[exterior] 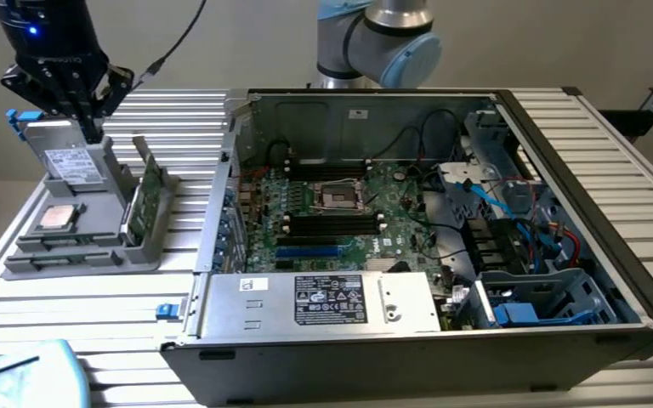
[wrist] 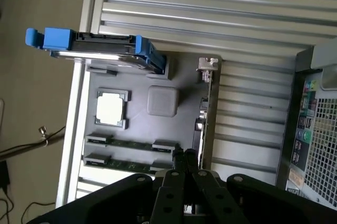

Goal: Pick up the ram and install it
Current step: 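Reach for the ram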

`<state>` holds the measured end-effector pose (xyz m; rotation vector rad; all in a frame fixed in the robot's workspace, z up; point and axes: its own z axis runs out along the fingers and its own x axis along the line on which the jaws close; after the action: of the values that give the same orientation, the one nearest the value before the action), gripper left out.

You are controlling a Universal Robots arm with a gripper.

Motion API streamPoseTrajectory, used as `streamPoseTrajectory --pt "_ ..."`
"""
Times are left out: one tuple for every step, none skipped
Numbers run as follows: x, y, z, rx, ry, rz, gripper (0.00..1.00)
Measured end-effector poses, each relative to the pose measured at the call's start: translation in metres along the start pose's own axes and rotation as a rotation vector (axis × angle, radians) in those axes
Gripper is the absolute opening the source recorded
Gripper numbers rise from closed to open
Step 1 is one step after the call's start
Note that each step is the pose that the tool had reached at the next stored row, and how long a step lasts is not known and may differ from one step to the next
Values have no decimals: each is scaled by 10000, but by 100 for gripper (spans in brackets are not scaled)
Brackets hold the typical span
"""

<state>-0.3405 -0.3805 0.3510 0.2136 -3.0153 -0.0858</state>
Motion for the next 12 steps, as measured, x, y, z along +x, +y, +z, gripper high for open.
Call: streamPoseTrajectory --pt "24 3 14 3 5 -30 11" --pt "55 7 27 6 7 -55 11" --pt "89 11 39 8 9 -73 11" --pt "129 16 51 9 9 -85 11" --pt "172 22 62 10 10 -95 11" --pt "213 28 72 11 11 -104 11" --pt "258 34 82 12 12 -113 11" --pt "300 39 91 13 11 -122 11" --pt "343 45 100 14 12 -131 11" --pt "383 51 108 15 12 -140 11" --pt "425 56 115 16 13 -148 11" --pt "468 60 121 17 14 -153 11"
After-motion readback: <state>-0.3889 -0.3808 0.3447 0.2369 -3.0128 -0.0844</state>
